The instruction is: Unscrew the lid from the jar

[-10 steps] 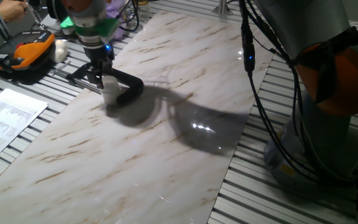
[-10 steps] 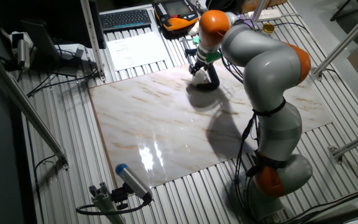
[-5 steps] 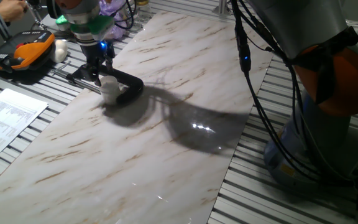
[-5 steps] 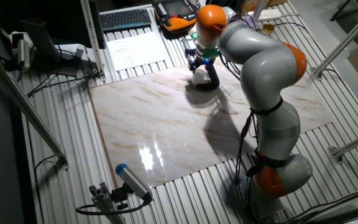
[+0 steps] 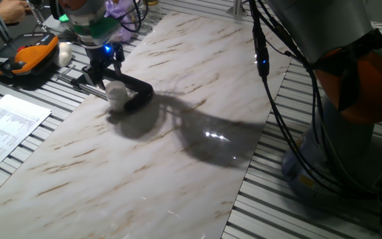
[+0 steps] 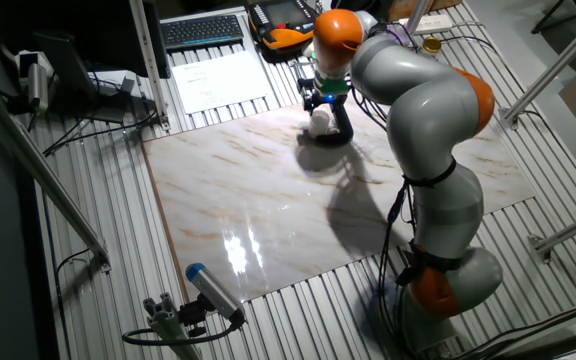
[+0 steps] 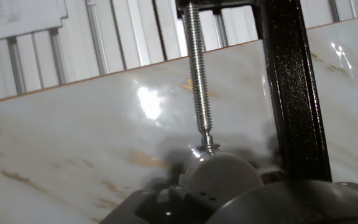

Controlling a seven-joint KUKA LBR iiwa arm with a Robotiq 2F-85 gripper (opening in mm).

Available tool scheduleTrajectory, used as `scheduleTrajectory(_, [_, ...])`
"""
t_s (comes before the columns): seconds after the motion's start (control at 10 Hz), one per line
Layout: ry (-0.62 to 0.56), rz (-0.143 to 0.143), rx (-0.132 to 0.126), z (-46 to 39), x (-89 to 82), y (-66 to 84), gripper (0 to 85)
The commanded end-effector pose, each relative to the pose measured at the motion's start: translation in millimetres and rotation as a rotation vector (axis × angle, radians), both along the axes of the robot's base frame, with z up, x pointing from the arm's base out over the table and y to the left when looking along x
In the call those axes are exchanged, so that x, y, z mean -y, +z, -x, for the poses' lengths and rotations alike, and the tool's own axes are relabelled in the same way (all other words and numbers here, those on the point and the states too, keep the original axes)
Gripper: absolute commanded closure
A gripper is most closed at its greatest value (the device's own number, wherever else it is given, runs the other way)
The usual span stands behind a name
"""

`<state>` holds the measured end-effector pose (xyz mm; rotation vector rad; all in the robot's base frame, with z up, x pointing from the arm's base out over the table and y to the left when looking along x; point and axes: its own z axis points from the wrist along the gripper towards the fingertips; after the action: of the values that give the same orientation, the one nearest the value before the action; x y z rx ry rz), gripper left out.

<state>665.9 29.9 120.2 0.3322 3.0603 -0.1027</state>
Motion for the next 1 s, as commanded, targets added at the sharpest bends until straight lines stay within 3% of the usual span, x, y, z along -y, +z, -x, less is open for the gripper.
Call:
scheduleTrajectory(0.0, [-1.713,-0.008,0.008,0.8,0.7,0.1,34.0])
scheduleTrajectory(0.2, [-1.754,-0.012,0.016,2.5,1.5,-1.6,34.0])
scheduleTrajectory(0.4, [-1.792,0.003,0.006,3.3,2.2,-0.1,34.0])
scheduleTrajectory(0.5, [-1.839,0.007,0.005,3.7,2.5,0.4,17.0])
scheduleTrajectory(0.8, [-1.984,-0.034,0.031,7.7,3.3,-0.4,17.0])
scheduleTrajectory(0.9, [-2.024,-0.036,0.026,8.1,3.9,-0.8,17.0])
